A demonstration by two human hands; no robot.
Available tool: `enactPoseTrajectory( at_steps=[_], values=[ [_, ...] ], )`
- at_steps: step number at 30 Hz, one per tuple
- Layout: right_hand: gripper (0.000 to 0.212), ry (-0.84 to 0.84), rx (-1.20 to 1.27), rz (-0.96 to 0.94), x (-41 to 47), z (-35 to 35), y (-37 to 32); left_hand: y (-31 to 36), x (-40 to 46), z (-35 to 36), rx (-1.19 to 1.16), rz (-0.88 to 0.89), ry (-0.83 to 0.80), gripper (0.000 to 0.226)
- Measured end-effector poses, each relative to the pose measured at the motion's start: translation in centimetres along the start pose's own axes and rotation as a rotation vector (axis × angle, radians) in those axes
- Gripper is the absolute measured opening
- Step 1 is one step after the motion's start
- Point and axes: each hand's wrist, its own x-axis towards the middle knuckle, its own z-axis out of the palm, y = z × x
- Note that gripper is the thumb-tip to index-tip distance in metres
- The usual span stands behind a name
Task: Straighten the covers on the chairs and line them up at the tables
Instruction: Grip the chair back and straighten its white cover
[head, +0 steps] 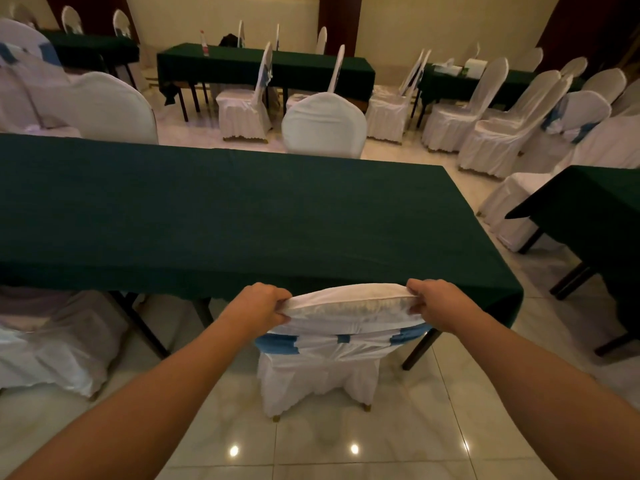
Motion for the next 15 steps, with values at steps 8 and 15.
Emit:
enactPoseTrajectory(
  at_steps=[8,15],
  values=[
    [0.028,0.048,0.039,-0.025,0.2,1.1,-2.1,-1.5,0.5,-1.7,0.047,-0.095,0.002,0.023],
    [0.031,0.030,0.091,-0.022,2.1,0.9,-3.6,-3.1,1.0,-2.4,0.013,-0.124,0.042,0.024]
  ],
)
